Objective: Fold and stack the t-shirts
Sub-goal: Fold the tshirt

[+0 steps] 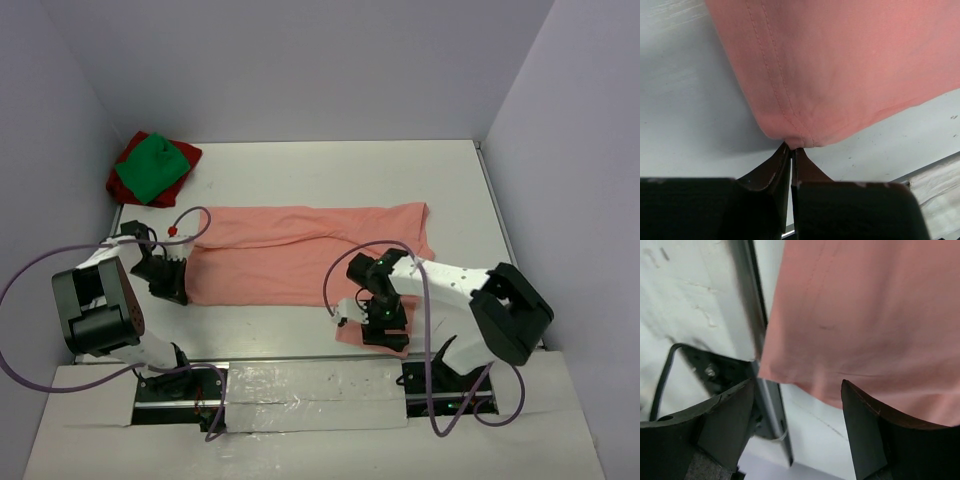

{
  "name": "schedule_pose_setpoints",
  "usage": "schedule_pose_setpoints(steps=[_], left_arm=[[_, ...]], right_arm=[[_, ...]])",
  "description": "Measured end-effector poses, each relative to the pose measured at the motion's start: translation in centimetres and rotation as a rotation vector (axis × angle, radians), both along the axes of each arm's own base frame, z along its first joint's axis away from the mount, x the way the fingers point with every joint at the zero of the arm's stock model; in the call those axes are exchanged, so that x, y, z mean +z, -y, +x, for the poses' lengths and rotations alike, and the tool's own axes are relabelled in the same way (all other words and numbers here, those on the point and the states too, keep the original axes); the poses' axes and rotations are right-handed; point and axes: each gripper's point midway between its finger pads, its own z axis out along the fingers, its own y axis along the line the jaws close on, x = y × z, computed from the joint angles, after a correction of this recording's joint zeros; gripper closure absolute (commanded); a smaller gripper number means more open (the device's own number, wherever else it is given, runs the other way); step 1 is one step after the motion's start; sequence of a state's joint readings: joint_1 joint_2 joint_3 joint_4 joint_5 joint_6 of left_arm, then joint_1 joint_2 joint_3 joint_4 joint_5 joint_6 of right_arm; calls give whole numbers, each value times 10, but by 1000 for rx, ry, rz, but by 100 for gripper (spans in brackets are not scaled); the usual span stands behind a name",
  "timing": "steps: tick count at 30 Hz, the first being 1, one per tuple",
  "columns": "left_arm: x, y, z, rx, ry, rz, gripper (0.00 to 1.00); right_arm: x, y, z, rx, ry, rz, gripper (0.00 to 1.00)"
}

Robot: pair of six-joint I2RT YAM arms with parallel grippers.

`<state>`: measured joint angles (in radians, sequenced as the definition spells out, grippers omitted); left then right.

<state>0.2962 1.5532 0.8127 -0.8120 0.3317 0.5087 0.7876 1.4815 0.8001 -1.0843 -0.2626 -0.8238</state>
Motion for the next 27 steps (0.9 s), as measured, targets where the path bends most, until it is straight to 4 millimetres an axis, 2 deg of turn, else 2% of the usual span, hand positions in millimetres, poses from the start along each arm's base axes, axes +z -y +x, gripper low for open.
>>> schedule_pose_setpoints(steps=[3, 6, 9, 14, 18, 27], left_arm=[[1, -1, 2, 0, 6, 3, 89], [1, -2, 5, 1, 9, 5, 89], [1, -3, 9, 3, 11, 5, 89], [4, -5, 15, 6, 25, 9, 89], [6, -6, 18, 7, 31, 11, 89], [6, -6, 17, 8, 29, 11, 89]], right_arm=[[-3, -4, 5, 45, 121, 79, 21], [-1, -10, 0, 92, 215, 177, 20], [0, -24, -5, 106, 222, 238, 24], [-10, -32, -11, 104, 181, 217, 27], [-11, -33, -16, 128, 182, 194, 42], [-9, -31, -13, 116, 179, 141, 43]])
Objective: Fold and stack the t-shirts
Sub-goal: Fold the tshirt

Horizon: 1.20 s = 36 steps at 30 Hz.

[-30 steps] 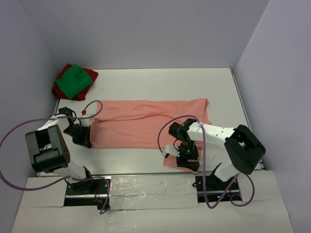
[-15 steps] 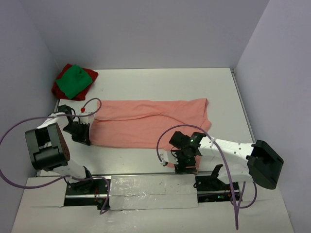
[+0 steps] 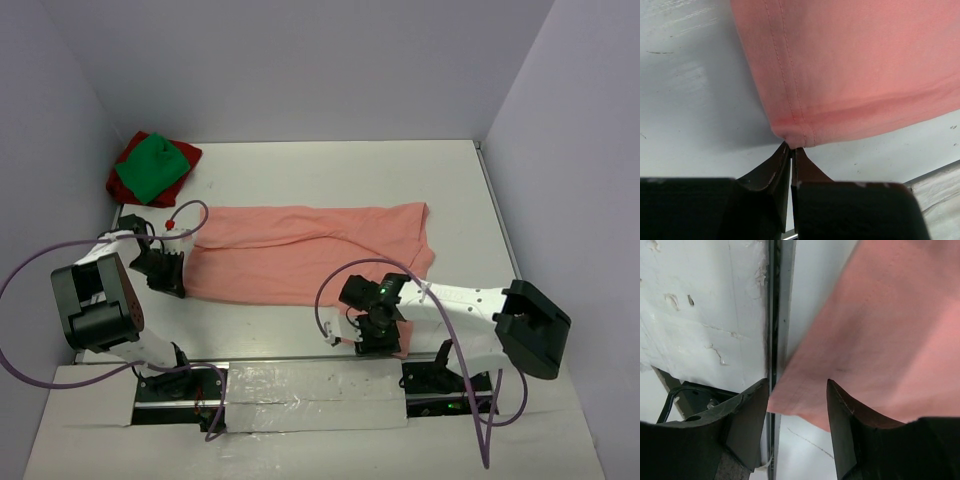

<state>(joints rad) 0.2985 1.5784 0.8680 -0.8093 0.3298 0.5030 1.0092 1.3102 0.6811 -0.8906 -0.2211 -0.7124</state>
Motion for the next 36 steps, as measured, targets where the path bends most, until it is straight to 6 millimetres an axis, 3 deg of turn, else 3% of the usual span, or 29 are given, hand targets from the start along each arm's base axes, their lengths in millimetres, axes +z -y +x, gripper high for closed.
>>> schedule_pose_setpoints(steps=[5, 18, 28, 30, 33, 34, 36], left_arm=[[0, 0, 0, 0, 0, 1, 89], [0, 0, 0, 1, 0, 0, 90], [0, 0, 0, 2, 1, 0, 91], [0, 0, 0, 2, 1, 1, 91], [0, 0, 0, 2, 1, 1, 92], [0, 0, 0, 2, 1, 1, 92], [0, 0, 0, 2, 1, 1, 92]], right_arm=[[-7, 3, -10, 1, -70, -33, 41], [-8, 0, -10, 5, -90, -53, 43], [-12, -4, -5, -14, 28, -89, 57], [-12, -4, -4, -23, 41, -91, 63], [-13, -6, 0, -33, 72, -91, 83], [-13, -7, 1, -35, 78, -89, 94], [-14, -8, 3, -43, 89, -86, 100]])
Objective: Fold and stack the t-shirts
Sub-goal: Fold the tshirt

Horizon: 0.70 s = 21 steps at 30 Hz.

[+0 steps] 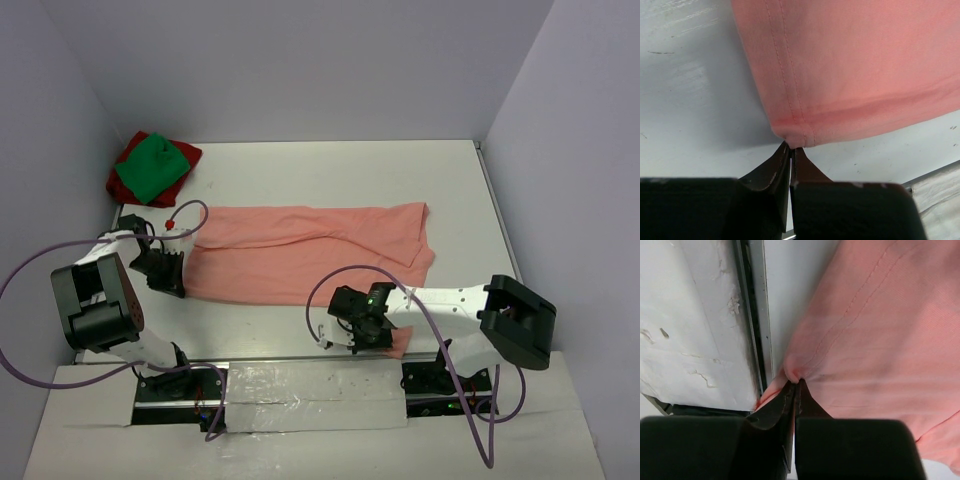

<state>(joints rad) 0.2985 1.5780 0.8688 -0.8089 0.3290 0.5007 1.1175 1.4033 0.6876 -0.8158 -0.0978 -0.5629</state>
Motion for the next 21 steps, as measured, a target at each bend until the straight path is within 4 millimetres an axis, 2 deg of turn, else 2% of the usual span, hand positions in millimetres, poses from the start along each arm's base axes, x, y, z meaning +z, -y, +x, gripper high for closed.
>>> schedule_pose_setpoints(steps=[11, 16, 21], left_arm=[[6, 0, 3, 0, 20, -2, 94], [28, 0, 22, -4, 99, -7, 95], [47, -2, 40, -9, 162, -12, 95]], right_arm=[[1, 0, 3, -47, 22, 12, 100], [12, -4, 24, -138, 68, 75, 100], [39, -11, 57, -238, 139, 161, 100]])
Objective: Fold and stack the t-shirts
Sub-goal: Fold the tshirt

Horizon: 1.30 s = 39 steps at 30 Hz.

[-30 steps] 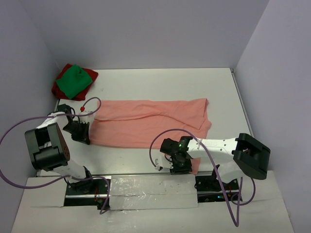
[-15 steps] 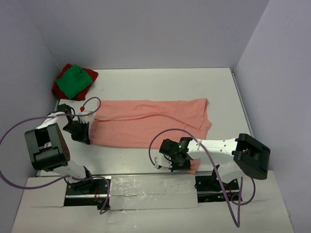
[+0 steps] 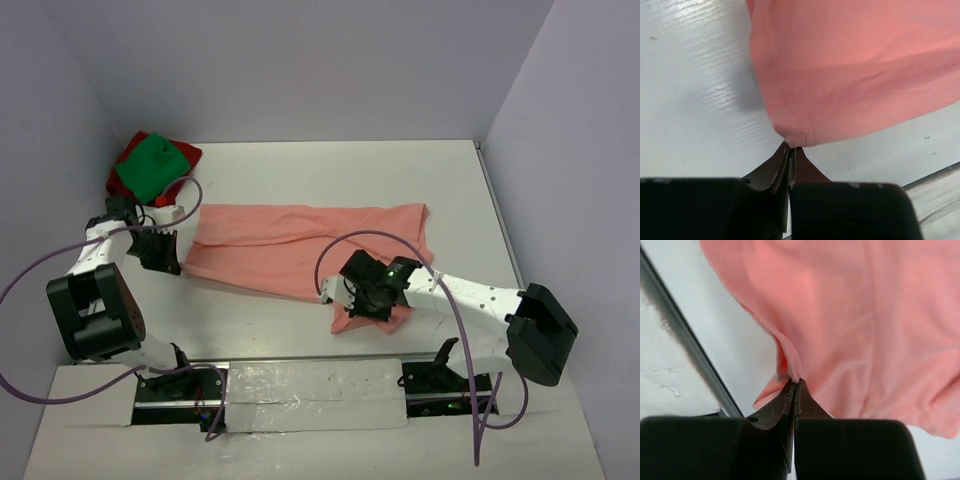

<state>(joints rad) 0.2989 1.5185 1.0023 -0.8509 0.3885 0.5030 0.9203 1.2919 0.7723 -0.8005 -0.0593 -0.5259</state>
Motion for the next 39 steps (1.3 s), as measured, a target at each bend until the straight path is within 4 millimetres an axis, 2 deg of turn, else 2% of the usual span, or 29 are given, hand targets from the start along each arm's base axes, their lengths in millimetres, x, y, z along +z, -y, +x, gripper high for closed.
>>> schedule_pose_setpoints(steps=[9, 13, 17, 22, 28, 39], left_arm=[[3, 4, -2, -18, -6, -20, 95], [4, 5, -1, -28, -5, -26, 95], [8, 4, 9, -31, 11, -37, 95], [20, 5, 31, -31, 54, -60, 95], [29, 16, 58, -63, 92, -73, 96], [14, 38, 83, -102, 65, -92, 97]], right_arm=[[30, 13, 37, -80, 48, 13, 100], [42, 22, 61, -123, 79, 13, 100], [49, 30, 86, -174, 105, 11, 100], [49, 35, 112, -214, 117, 9, 100], [38, 39, 132, -237, 109, -3, 100], [42, 48, 178, -304, 169, 9, 100]])
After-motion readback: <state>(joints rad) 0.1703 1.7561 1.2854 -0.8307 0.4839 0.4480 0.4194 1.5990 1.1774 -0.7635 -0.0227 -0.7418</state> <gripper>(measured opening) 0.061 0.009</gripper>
